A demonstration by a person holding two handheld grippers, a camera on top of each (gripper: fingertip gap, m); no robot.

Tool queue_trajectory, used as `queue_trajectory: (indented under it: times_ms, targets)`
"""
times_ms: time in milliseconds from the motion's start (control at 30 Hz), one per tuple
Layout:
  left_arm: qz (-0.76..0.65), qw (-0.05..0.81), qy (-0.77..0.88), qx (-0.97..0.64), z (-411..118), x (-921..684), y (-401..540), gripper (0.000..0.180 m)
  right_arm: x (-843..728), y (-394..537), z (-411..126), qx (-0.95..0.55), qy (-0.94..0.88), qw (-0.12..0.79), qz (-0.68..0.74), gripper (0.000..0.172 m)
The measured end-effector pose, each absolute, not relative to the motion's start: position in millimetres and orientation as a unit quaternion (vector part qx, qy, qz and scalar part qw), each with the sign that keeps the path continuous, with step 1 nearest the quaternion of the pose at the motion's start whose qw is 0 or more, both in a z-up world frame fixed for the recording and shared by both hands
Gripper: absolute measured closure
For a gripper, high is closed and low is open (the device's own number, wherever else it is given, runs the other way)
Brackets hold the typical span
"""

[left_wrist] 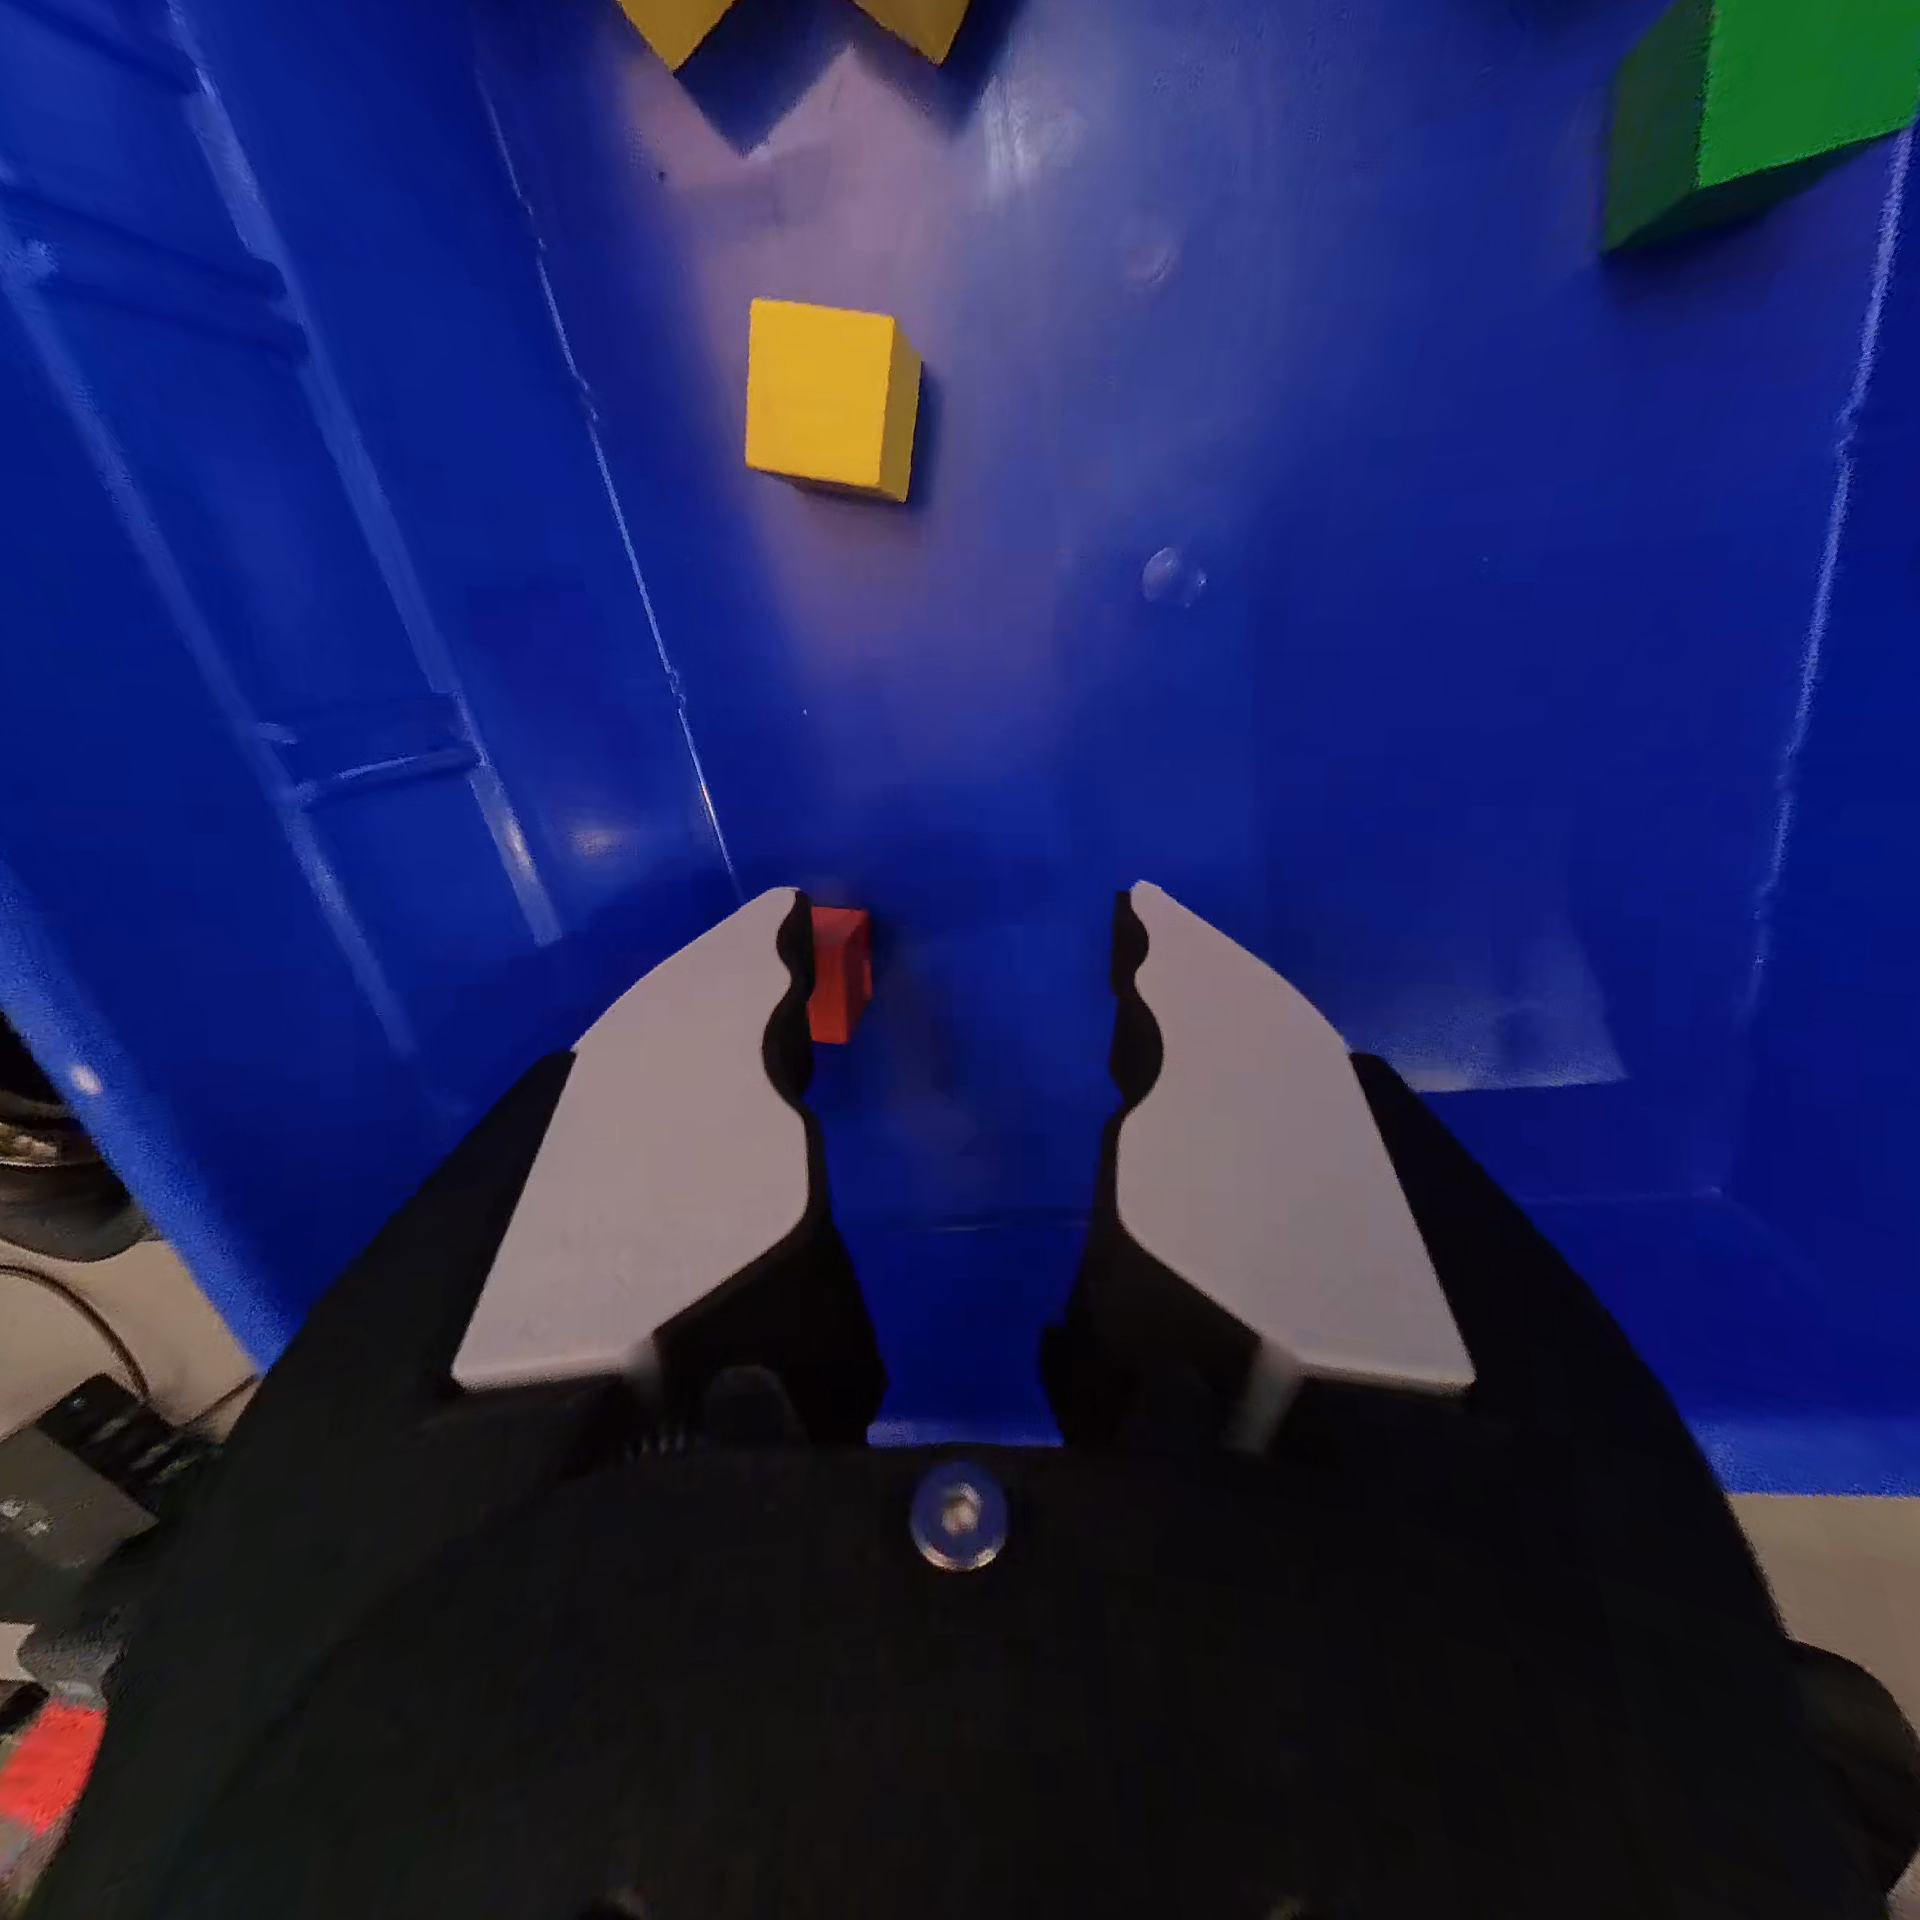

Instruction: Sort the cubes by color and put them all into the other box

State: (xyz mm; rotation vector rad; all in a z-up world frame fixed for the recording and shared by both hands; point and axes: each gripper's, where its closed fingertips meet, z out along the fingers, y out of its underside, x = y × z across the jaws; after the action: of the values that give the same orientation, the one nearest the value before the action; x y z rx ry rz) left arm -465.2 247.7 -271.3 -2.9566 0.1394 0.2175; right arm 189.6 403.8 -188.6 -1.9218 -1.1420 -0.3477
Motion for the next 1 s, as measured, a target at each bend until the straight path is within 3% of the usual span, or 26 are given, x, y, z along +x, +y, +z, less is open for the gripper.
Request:
queue_trajectory:
  times_ms: [100,367,533,600,633,733,833,1000]
  targets:
    - [0.073,0.070,0.030,-0.994,-279.4,-470.6,244.4,0.106,189.0,403.8,-188.2,-0.767,-0.459,0.427,-0.141,0.144]
    - [0.008,0.077,-0.002,-0.997,-287.8,-462.0,246.0,0.109,188.5,404.0,-188.4,-0.765,-0.461,0.427,-0.143,0.145]
    - [-0.015,0.079,0.020,-0.997,-287.8,-450.1,246.2,0.097,189.0,404.2,-189.4,-0.764,-0.462,0.426,-0.146,0.146]
    - [-0.086,0.095,0.037,-0.991,-281.1,-427.4,248.7,0.129,188.9,404.0,-189.3,-0.764,-0.463,0.426,-0.145,0.146]
    - [-0.145,0.103,0.041,-0.983,-275.4,-410.2,249.9,0.132,188.8,403.9,-189.4,-0.764,-0.463,0.425,-0.145,0.146]
    - [-0.127,0.114,0.042,-0.984,-267.4,-415.3,251.4,0.122,188.8,403.7,-189.2,-0.763,-0.464,0.426,-0.145,0.146]
    - [-0.107,0.158,0.018,-0.982,-252.5,-428.8,260.1,0.124,188.9,403.9,-189.9,-0.763,-0.465,0.425,-0.145,0.146]
    - [-0.002,0.163,-0.006,-0.987,-242.9,-462.5,256.8,0.121,189.2,404.3,-191.8,-0.763,-0.466,0.423,-0.149,0.147]
